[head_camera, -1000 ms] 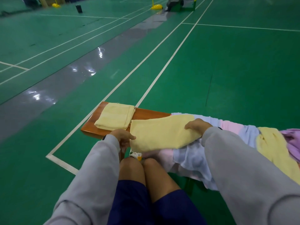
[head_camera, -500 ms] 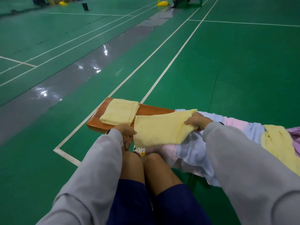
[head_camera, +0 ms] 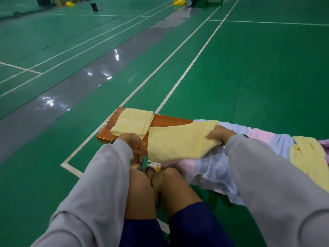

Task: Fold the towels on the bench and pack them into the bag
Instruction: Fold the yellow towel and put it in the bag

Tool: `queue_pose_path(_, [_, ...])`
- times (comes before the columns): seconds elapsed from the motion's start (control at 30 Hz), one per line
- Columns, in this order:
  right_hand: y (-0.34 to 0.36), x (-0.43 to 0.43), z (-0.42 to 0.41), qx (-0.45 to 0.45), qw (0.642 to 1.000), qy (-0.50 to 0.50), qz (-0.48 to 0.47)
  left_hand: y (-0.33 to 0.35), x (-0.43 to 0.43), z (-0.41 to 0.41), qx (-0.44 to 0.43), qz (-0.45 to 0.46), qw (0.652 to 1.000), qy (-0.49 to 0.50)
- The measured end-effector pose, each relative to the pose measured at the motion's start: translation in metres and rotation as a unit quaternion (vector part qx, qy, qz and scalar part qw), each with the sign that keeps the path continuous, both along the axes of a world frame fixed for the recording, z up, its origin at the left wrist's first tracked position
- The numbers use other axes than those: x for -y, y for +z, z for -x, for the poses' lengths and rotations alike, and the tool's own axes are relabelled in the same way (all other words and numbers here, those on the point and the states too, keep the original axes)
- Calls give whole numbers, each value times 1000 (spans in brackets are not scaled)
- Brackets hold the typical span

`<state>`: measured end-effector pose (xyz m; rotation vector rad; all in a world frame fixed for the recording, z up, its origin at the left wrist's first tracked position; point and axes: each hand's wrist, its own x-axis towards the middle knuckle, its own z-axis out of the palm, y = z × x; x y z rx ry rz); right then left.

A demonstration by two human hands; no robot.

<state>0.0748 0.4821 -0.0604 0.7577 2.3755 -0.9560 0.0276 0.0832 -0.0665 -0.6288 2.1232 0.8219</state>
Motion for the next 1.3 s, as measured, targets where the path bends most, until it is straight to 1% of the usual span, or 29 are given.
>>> queue_pose_path(0.1, [-4,0,3,-3,1000,5,-17,7,-8,2,-14,12,999,-30])
queue_pose_path(0.17, [-4,3,5,-2,1000,15,-25,6,-7,1,-8,31,998,-48])
queue_pose_path(0.3, [-2,5,5,-13,1000,21,-18,26,-15,-16,11,9,1000,0])
queue_pose_path(0.43, [-3,-3,4,-26,999,30,-10,36,-32,-24,29,4,999,-21])
queue_pose_path(0.5, [2,-5,5,-34,999,31,8,36,-37,-22,26,-1,1000,-16])
queue_pose_path(0.63, [12,0,10,-57,995,24,75,30,-49,-16,16,1,1000,-18])
queue_pose_path(0.73, [23,17,13,-84,991,52,94,26,-52,-13,16,6,999,-43])
queue_pose_path(0.83, [36,47,18,-111,984,90,107,31,-52,-17,-2,-4,1000,-14])
queue_pose_path(0.93, [45,86,22,-125,978,129,108,28,-51,-16,-52,-25,998,21])
queue_pose_path(1.0, [48,112,23,-137,973,146,116,31,-55,-15,-77,-58,995,36])
queue_pose_path(1.1, [45,154,21,-146,963,190,126,34,-59,-10,-69,-130,988,43])
queue_pose_path(1.17, [37,177,20,-121,959,195,167,30,-58,-1,-45,-194,976,84])
queue_pose_path(1.2, [34,186,19,-88,956,196,201,29,-58,1,-36,-202,974,100])
queue_pose_path(1.23, [30,192,18,-53,953,200,221,26,-59,4,-34,-195,975,102])
queue_pose_path(1.27, [26,193,18,-31,952,206,224,24,-59,4,-45,-173,981,78])
queue_pose_path(1.3, [23,192,17,-35,955,204,214,21,-58,4,-70,-140,987,43])
